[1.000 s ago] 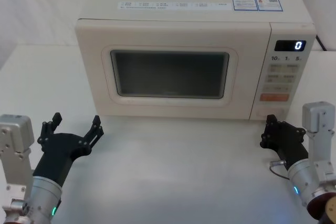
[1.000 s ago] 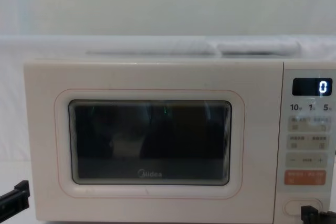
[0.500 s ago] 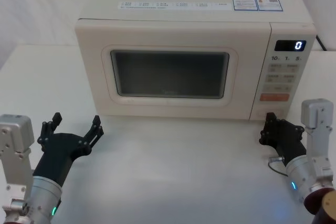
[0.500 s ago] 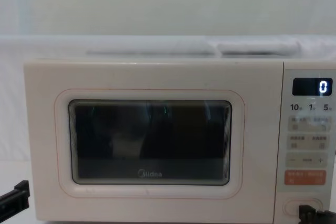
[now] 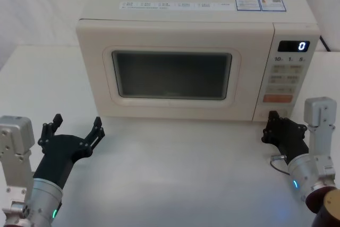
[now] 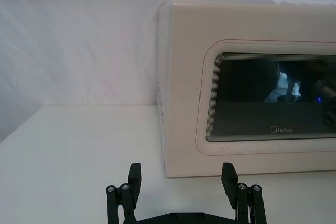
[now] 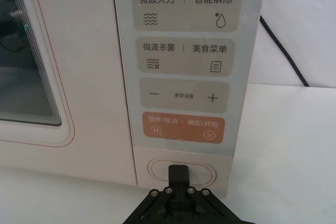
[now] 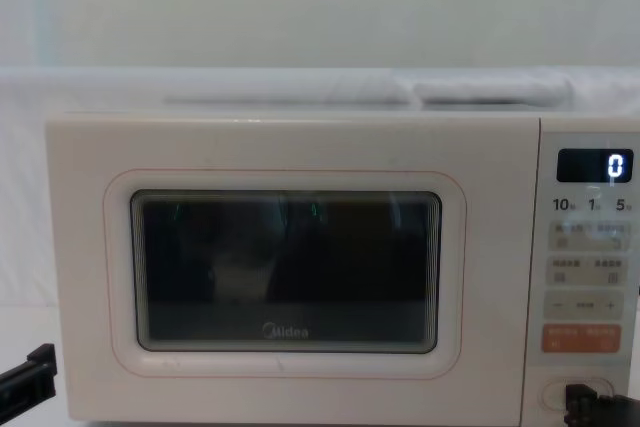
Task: Press the button to open the microwave door with one hand; close the microwave door with the other hand.
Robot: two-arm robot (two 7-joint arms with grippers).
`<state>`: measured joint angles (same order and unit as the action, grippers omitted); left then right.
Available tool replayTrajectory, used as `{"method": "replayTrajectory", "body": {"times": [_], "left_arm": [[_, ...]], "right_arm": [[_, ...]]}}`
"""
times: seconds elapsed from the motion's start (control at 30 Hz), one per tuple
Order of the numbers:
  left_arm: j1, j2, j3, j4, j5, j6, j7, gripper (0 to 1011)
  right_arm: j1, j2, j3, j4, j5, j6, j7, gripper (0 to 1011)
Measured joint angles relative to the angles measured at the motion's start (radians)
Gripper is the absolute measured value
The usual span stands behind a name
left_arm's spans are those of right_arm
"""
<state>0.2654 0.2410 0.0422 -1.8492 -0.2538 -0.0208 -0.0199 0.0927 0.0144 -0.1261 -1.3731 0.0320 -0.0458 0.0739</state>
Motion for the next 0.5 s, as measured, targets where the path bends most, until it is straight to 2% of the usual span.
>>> {"method": "replayTrajectory", "body": {"times": [0.5], "left_arm": [[0.000, 0.000, 0.000, 0.000, 0.000, 0.000, 0.000, 1001]], "right_arm": [[0.008, -0.007, 0.005, 0.012, 0.000, -0.003, -0.006, 0]]}}
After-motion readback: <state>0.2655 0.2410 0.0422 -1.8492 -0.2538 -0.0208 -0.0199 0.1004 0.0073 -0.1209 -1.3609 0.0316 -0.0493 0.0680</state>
